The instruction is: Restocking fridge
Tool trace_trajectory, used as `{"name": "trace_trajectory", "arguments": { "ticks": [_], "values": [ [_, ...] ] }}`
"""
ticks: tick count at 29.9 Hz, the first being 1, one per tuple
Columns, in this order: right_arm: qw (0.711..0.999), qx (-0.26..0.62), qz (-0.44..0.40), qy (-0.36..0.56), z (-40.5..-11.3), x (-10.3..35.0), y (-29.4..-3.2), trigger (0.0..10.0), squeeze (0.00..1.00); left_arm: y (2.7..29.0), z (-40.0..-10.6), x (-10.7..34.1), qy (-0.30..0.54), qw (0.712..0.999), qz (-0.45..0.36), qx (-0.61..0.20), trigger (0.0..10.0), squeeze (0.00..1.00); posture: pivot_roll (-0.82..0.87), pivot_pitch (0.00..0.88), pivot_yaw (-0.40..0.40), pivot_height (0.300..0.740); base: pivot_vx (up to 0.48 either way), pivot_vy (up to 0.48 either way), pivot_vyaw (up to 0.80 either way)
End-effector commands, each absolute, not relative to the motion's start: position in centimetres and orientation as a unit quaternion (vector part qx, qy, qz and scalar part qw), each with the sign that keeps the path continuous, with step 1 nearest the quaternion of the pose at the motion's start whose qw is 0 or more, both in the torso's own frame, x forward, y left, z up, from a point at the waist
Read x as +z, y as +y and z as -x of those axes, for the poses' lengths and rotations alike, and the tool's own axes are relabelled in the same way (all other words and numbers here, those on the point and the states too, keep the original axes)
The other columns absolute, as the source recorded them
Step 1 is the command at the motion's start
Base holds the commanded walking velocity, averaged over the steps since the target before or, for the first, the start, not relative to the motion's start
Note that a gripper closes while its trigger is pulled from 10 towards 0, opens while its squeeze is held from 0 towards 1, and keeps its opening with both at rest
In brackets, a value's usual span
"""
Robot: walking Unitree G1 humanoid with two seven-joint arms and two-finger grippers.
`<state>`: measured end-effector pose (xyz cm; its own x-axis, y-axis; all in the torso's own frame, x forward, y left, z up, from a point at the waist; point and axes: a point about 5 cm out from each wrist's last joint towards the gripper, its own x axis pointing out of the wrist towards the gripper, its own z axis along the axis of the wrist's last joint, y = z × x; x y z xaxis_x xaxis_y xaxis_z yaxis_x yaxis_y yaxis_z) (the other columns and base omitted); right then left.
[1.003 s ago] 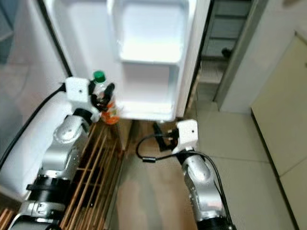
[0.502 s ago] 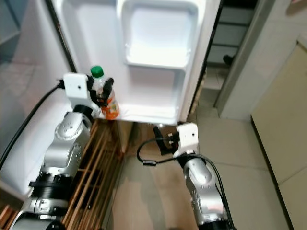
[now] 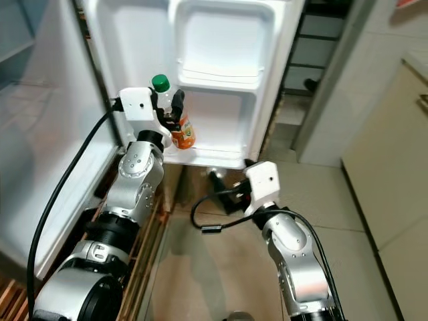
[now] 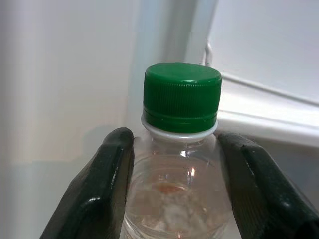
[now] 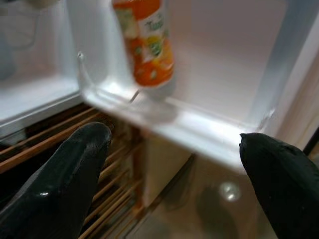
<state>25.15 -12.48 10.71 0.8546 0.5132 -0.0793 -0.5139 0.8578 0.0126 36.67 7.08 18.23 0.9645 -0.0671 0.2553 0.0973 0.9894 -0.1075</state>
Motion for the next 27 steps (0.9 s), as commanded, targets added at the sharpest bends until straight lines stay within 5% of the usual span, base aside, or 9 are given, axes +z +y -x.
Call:
{"name": "trace_trajectory", "arguments": {
  "ticks": [1, 16, 27],
  "values": [
    [0.955, 0.293, -0.006, 0.046, -24.3, 11.2, -11.7, 10.0, 0.0, 6.8, -37.1, 20.4, -0.182, 0.982, 0.019, -0.034, 10.0, 0.0, -0.37, 0.0, 0.004, 0.74, 0.0, 0.0, 0.0],
    [0.947, 0.3, -0.041, 0.104, -19.4, 10.7, -10.6, 10.0, 0.0, 6.9, -36.9, 21.1, -0.27, 0.959, -0.09, -0.012, 10.0, 0.0, -0.37, 0.119, 0.018, 0.74, 0.0, 0.0, 0.0],
    [0.95, 0.281, -0.045, 0.131, -16.8, 11.1, -10.8, 10.0, 0.0, 5.2, -36.7, 17.9, -0.238, 0.958, -0.159, -0.03, 10.0, 0.0, -0.42, 0.197, 0.038, 0.74, 0.0, 0.0, 0.0]
  ]
}}
